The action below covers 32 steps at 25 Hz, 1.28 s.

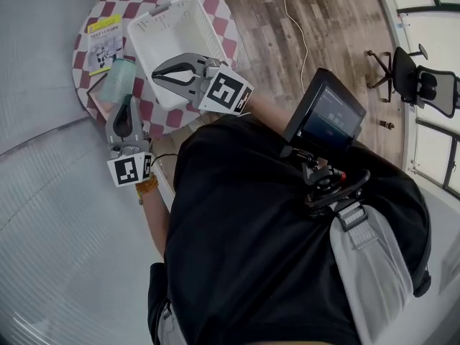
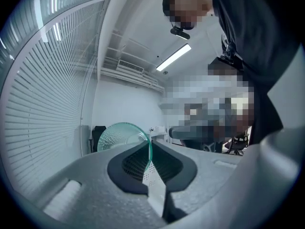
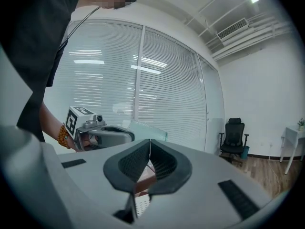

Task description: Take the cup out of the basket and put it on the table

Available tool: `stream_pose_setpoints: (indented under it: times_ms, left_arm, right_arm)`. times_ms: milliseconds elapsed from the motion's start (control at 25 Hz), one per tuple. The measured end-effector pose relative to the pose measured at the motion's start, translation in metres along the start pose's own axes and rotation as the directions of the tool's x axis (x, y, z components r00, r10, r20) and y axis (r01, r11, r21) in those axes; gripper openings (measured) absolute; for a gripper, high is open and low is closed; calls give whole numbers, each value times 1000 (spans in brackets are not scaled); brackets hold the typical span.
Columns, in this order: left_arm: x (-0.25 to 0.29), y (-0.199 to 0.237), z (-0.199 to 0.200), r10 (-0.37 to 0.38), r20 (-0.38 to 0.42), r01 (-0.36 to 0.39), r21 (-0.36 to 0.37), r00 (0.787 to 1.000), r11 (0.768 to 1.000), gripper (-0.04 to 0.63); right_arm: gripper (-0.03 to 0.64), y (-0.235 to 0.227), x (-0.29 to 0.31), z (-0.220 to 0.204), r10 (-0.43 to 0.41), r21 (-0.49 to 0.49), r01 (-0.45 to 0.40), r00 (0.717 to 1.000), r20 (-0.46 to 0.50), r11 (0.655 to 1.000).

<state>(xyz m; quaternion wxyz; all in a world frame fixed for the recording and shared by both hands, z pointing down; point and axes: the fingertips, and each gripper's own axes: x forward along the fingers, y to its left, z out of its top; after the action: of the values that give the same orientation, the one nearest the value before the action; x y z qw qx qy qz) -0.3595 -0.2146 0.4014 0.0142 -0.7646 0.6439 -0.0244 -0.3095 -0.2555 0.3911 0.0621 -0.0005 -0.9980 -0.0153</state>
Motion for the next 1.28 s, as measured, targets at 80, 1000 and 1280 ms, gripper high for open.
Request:
stream_pose_setpoints:
  times_ms: [80,1000,1280]
  left_arm:
    - [0,0,-3,4,-4,-4,-10,1000,1000,23]
    - [3,-13,-72,-15,-74,8,-90,997,996,23]
    - [0,-12,-83,-26,-99,15,-108,995,994,23]
  right_arm:
    - [12,0,0,-1,3,5,-3,1000,2,1000]
    - [12,-6,1,-74,-17,48,22,994,-105,999]
    - [12,-6,3,-83,-25,70,35,991,-129,997]
